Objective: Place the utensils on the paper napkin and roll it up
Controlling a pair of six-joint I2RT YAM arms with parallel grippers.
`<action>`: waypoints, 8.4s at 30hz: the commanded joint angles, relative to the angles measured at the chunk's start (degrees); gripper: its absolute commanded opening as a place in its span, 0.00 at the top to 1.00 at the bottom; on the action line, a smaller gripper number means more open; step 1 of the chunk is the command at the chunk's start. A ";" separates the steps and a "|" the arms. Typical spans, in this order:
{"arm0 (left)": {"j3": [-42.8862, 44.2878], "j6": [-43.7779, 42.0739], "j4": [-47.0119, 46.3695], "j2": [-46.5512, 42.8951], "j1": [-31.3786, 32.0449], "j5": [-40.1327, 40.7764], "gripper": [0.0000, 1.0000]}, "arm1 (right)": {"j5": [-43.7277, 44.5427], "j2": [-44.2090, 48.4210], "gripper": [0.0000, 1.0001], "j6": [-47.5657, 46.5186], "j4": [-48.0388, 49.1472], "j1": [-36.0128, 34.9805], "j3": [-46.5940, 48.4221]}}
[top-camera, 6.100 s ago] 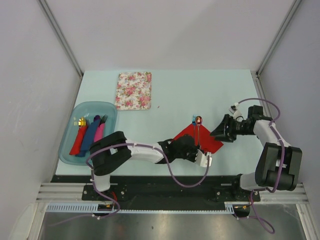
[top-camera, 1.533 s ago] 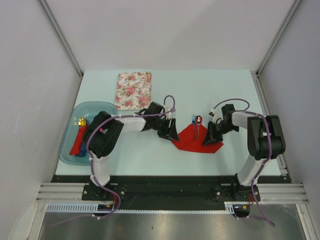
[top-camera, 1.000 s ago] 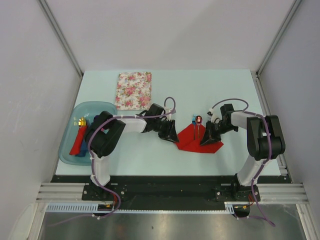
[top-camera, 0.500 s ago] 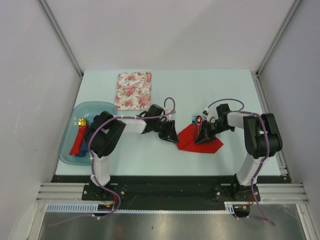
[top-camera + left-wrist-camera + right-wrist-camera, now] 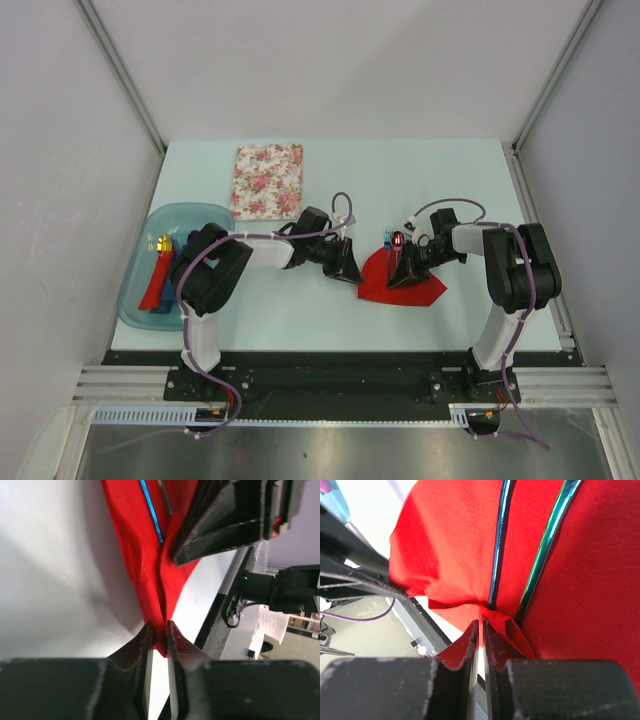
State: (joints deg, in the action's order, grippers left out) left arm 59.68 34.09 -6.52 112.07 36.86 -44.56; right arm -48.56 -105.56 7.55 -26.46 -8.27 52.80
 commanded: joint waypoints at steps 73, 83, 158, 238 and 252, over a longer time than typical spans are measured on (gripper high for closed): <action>13.97 19.88 -18.61 11.85 7.26 -4.22 0.93 | 4.79 0.18 0.90 -5.97 -7.03 3.70 2.22; 15.55 21.11 -20.63 15.72 8.49 -3.79 0.92 | 3.38 1.58 0.89 -6.05 -8.43 4.67 2.84; 17.75 24.27 -25.73 20.03 9.37 -3.26 0.52 | 5.58 5.27 0.63 -2.11 -3.69 15.21 0.20; 10.10 7.84 -5.27 13.44 9.72 -1.33 0.73 | 9.00 5.10 1.00 -2.89 -3.25 14.34 -2.08; 10.45 5.81 -10.08 4.56 9.81 -4.75 0.63 | 9.09 5.19 1.00 -3.42 -3.07 13.99 -2.17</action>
State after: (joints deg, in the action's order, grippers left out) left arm 69.12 39.97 -11.44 120.73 46.37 -48.23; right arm -41.15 -101.65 5.39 -29.67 5.74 50.54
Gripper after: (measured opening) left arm 0.364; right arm 0.009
